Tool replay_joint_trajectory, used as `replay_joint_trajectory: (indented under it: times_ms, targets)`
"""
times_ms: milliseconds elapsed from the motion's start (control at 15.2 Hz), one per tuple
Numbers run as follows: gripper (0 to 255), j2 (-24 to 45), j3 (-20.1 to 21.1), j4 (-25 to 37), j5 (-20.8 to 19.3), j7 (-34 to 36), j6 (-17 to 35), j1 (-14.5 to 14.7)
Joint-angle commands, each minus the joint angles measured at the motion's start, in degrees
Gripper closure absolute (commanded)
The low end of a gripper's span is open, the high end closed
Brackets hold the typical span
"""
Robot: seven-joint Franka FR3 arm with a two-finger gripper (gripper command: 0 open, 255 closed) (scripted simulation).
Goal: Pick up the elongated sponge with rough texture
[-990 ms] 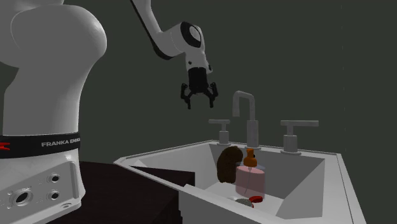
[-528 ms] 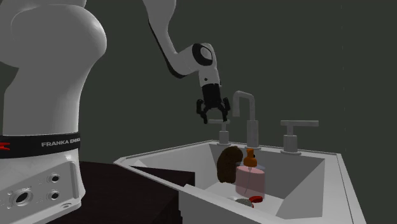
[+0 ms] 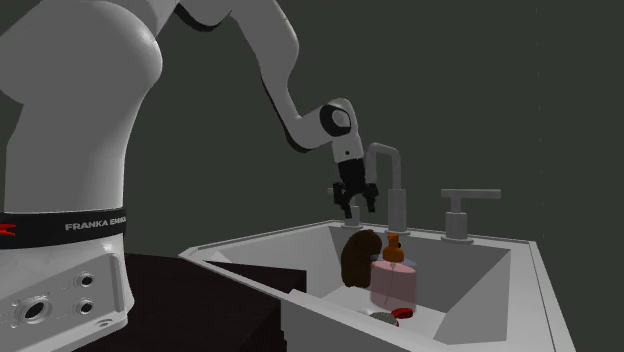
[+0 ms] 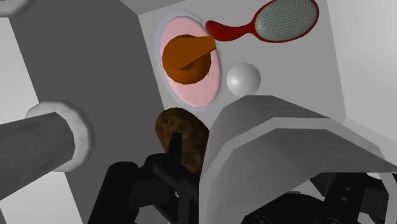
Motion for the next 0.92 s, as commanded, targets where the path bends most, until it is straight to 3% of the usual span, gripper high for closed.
replay_joint_trajectory:
  times_ms: [0, 264, 858]
  targets:
    - [0, 4.5, 1.8, 4.2, 1.3, -3.6, 1.0, -2.1]
    - [0, 12.2, 4.7, 12.3, 2.1, -8.3, 1.8, -5.4]
    - [0, 16.9, 6.0, 13.5, 3.1, -8.2, 5.3, -6.5]
